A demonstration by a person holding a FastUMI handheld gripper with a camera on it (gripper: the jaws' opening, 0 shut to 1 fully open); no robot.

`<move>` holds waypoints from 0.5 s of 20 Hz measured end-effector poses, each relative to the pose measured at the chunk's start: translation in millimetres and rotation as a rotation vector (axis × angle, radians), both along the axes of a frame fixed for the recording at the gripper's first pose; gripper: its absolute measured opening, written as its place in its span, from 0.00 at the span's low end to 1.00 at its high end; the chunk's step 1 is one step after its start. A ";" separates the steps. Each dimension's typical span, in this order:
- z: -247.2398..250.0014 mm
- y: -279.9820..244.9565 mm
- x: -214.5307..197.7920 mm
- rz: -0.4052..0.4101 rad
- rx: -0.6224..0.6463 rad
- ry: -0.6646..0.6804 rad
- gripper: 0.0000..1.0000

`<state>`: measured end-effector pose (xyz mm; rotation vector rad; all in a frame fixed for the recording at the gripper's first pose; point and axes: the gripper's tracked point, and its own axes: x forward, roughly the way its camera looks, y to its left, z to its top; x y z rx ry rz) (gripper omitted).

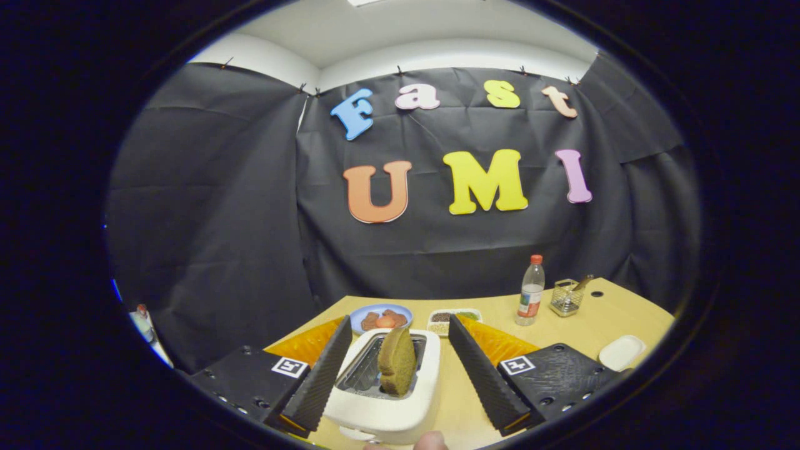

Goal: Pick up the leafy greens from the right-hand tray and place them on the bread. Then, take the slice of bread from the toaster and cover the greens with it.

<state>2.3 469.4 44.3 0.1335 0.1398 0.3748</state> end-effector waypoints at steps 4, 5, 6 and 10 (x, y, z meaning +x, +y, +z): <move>-24.5 13.6 14.8 -0.063 -0.041 0.057 0.96; -30.3 17.1 18.3 -0.068 -0.047 0.074 0.95; -38.4 19.1 20.7 -0.072 -0.055 0.102 0.90; -60.2 24.5 30.2 -0.076 -0.064 0.196 0.66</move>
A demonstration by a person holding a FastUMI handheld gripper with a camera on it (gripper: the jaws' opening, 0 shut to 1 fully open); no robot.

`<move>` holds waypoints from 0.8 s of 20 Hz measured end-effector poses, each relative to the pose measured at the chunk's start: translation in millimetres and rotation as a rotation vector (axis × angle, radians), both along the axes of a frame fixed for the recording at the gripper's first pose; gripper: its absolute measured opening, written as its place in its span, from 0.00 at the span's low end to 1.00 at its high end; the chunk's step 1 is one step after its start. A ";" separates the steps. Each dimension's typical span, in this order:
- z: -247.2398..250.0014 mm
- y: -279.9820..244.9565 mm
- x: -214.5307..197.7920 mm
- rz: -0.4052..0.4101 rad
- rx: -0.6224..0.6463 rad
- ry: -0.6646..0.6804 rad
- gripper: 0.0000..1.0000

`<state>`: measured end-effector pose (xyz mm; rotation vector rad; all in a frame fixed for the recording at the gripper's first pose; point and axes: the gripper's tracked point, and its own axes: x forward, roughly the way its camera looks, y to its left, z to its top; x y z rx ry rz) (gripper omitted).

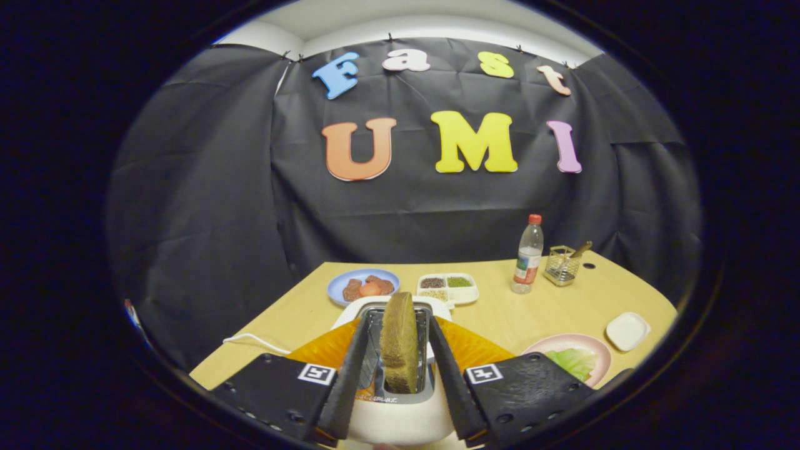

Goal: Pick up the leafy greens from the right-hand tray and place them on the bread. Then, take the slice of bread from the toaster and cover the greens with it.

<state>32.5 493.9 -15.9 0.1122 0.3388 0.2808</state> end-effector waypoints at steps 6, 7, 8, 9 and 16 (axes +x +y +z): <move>0.0 -8.5 -0.1 -0.031 -0.007 0.031 0.29; 0.3 -13.3 -0.5 -0.040 0.002 0.034 0.22; -0.2 -7.1 3.2 -0.022 0.016 0.038 0.14; 3.4 -9.4 1.1 -0.020 0.027 0.046 0.14; 64.1 -24.3 -7.5 0.035 0.150 -0.053 0.07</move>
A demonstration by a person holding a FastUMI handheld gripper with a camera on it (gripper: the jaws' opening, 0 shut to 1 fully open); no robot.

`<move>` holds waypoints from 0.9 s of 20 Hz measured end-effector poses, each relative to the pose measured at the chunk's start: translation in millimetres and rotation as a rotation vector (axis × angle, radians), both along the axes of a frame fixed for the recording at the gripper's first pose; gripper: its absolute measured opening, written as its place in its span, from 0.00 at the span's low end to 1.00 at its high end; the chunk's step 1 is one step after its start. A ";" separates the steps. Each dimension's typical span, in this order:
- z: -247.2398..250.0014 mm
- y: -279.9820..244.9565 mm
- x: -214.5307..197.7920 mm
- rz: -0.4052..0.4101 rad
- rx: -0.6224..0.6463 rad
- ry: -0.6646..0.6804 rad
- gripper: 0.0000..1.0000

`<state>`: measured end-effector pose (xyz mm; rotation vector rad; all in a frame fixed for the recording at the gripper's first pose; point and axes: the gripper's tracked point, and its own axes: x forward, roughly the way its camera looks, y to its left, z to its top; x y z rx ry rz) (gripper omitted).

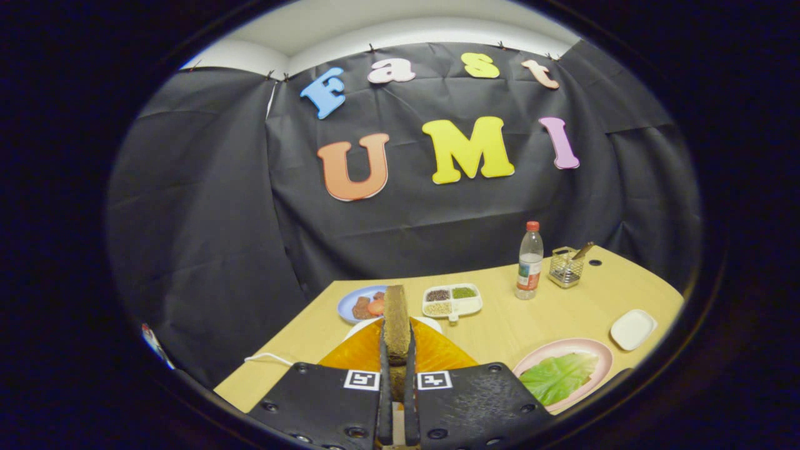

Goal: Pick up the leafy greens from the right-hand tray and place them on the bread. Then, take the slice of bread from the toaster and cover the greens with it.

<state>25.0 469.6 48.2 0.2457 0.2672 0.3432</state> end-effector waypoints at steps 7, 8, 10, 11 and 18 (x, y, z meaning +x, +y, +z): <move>32.5 -53.7 -3.2 0.000 0.103 -0.039 0.07; 31.3 -66.0 -1.0 -0.015 0.103 -0.054 0.07; 19.4 -93.2 5.9 -0.055 0.069 -0.064 0.07; 11.0 -106.8 10.1 -0.074 0.060 -0.059 0.07; -62.5 -164.7 21.5 -0.166 0.048 0.049 0.07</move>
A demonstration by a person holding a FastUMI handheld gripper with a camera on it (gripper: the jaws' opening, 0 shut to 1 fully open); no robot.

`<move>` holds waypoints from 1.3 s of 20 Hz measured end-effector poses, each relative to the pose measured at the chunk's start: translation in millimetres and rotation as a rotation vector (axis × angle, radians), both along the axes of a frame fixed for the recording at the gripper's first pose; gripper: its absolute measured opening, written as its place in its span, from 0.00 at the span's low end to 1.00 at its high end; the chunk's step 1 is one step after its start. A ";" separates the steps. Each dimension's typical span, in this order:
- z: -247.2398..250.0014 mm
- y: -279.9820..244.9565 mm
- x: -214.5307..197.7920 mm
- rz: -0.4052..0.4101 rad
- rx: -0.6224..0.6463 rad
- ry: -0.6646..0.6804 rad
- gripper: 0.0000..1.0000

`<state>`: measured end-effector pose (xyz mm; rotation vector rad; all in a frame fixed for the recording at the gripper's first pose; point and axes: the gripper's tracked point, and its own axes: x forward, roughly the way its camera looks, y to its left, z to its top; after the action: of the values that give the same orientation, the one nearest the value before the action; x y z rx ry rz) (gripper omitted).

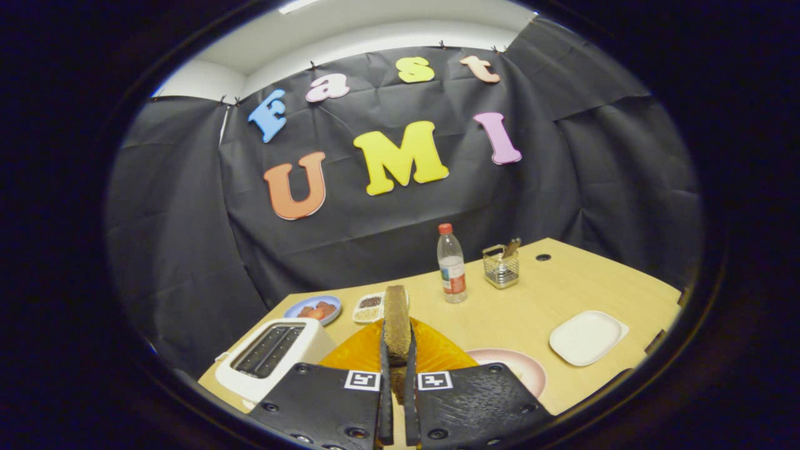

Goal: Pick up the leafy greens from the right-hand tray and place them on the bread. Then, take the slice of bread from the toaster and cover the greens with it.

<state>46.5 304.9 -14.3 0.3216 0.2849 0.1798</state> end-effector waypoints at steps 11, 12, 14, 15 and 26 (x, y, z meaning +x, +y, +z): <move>-77.1 -18.1 -6.7 0.020 0.158 0.111 0.07; -82.7 -23.6 -8.2 0.009 0.174 0.122 0.07; -92.5 -37.8 -6.9 -0.015 0.190 0.141 0.07; -98.9 -41.9 -6.0 -0.018 0.202 0.152 0.07; -141.4 -75.6 -8.2 -0.023 0.198 0.239 0.41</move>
<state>38.3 229.3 -155.7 0.5438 0.5014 0.1467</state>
